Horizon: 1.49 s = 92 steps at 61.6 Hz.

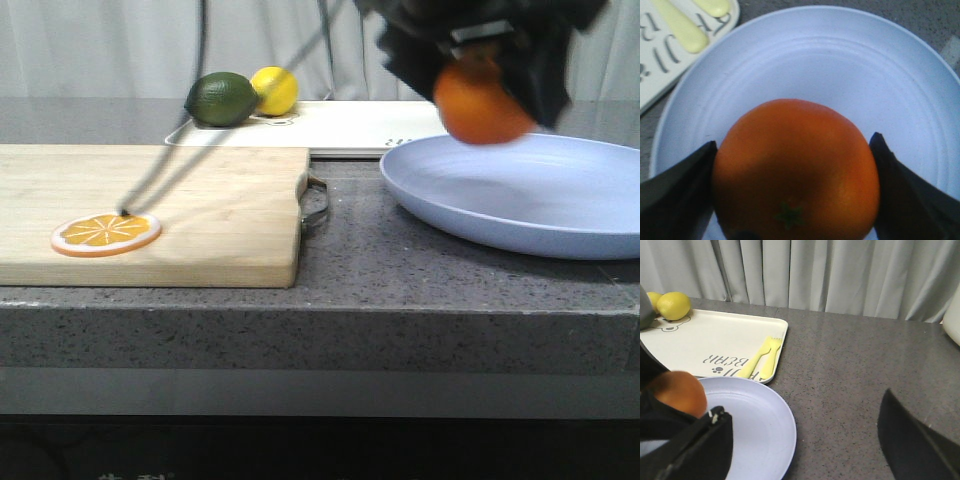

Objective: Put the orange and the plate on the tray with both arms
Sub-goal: 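Carry the orange with the left gripper over and down onto the blue plate, then open the left gripper to release the orange and lift away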

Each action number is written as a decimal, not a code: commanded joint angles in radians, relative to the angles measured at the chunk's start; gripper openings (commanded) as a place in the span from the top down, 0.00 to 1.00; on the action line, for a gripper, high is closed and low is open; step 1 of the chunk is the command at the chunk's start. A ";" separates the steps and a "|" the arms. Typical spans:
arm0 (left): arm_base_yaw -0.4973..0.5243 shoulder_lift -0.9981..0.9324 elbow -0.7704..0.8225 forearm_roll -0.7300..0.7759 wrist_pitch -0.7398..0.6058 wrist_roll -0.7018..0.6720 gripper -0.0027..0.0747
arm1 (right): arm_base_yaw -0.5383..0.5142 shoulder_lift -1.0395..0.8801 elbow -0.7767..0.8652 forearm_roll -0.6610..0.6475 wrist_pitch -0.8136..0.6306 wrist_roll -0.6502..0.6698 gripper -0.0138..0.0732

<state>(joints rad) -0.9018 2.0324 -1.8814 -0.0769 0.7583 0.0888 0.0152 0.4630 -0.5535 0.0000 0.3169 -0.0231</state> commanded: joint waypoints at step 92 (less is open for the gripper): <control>-0.026 -0.047 -0.378 -0.006 0.521 -0.007 0.99 | -0.004 0.012 -0.036 0.000 -0.089 -0.003 0.15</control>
<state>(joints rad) -0.9223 2.0684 -2.2328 -0.0873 1.2564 0.0888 0.0152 0.4630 -0.5535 0.0000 0.3154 -0.0231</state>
